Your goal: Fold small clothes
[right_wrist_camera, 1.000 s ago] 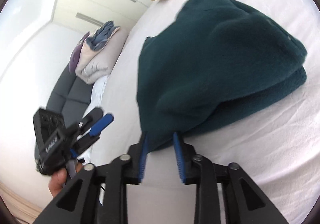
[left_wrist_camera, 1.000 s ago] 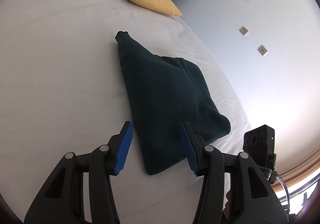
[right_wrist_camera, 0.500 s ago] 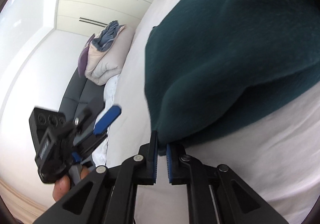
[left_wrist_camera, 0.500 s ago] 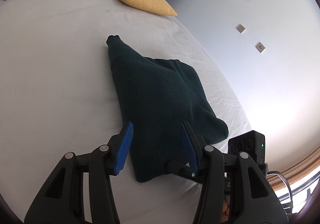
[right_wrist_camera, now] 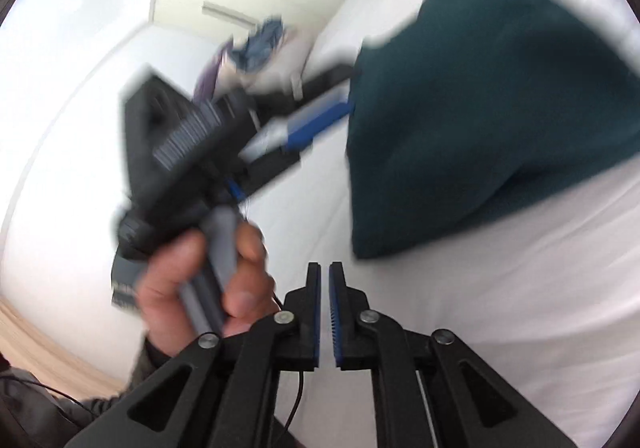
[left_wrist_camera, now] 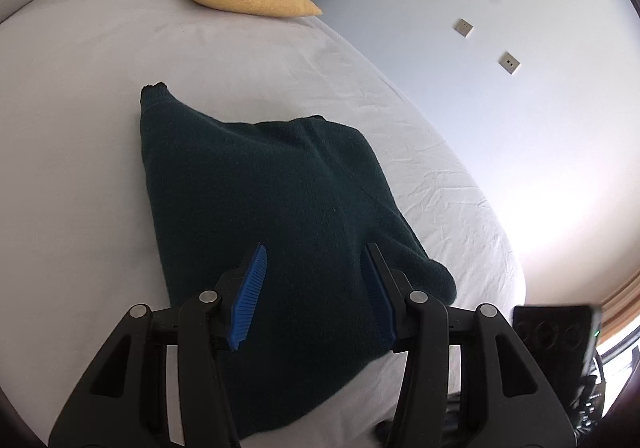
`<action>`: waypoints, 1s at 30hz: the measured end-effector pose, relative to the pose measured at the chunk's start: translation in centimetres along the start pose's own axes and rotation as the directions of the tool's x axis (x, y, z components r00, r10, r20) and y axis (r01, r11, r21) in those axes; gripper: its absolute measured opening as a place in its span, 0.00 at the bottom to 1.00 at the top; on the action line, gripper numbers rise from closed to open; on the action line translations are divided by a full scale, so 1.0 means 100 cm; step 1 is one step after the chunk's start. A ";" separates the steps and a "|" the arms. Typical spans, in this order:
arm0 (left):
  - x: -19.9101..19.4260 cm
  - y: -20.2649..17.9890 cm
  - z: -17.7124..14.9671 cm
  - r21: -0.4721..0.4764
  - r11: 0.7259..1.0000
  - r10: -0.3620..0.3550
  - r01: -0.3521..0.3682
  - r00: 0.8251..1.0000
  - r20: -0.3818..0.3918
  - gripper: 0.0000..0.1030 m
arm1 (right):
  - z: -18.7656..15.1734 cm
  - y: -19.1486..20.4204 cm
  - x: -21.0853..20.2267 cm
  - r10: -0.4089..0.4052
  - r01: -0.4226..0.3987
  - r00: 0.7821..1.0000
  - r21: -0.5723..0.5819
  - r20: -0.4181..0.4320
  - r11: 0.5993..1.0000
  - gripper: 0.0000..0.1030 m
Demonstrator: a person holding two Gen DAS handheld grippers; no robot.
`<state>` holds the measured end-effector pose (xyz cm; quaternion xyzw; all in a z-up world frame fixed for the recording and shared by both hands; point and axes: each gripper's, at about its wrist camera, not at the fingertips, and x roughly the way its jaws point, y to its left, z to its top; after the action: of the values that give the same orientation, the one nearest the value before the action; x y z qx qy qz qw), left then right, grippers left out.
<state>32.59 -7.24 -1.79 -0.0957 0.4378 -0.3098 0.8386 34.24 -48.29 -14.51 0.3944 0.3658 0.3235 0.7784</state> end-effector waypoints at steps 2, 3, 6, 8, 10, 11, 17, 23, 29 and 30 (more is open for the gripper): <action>0.019 0.004 0.008 0.001 1.000 0.015 -0.015 0.999 -0.028 0.47 | 0.027 -0.012 -0.017 0.003 -0.004 0.998 0.023 0.063 1.000 0.14; 0.033 0.008 0.009 0.003 0.999 0.037 -0.037 0.998 -0.060 0.47 | 0.038 -0.019 -0.017 0.006 -0.007 0.999 0.028 0.048 1.000 0.16; 0.044 0.007 0.002 0.041 0.997 0.068 -0.065 0.995 -0.067 0.47 | 0.055 -0.043 0.000 -0.124 0.125 0.992 0.012 -0.033 0.992 0.19; 0.044 0.003 -0.005 0.081 0.993 0.088 -0.082 0.994 -0.068 0.47 | 0.056 -0.070 0.000 -0.189 0.191 0.981 0.060 -0.048 0.980 0.11; 0.044 0.005 -0.011 0.095 0.993 0.081 -0.074 0.994 -0.073 0.47 | 0.049 -0.092 -0.017 -0.177 0.178 0.984 0.111 -0.014 0.978 0.00; 0.043 0.006 -0.013 0.101 0.992 0.077 -0.070 0.994 -0.074 0.47 | 0.045 -0.097 -0.026 -0.170 0.168 0.985 0.127 0.009 0.978 0.00; 0.013 0.010 -0.008 0.079 0.994 0.082 -0.080 0.996 -0.020 0.47 | 0.055 -0.074 -0.053 -0.175 0.173 0.984 0.057 0.030 0.983 0.13; -0.010 0.040 0.021 -0.027 0.980 0.201 -0.199 0.974 0.101 0.60 | 0.100 -0.014 -0.029 -0.189 0.198 0.980 -0.161 0.069 0.967 0.56; 0.006 0.104 0.017 -0.255 0.949 0.189 -0.186 0.982 -0.009 0.66 | 0.132 -0.018 0.002 -0.490 0.492 0.869 -0.204 0.063 0.846 0.71; 0.013 0.110 0.016 -0.285 0.946 0.155 -0.157 0.988 -0.030 0.69 | 0.137 -0.020 0.005 -0.501 0.501 0.863 -0.205 0.056 0.840 0.72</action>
<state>39.22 0.51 -6.47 -0.1804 0.4873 -0.1763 0.8360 46.26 -54.01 -10.65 0.1995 0.4194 0.1461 0.8735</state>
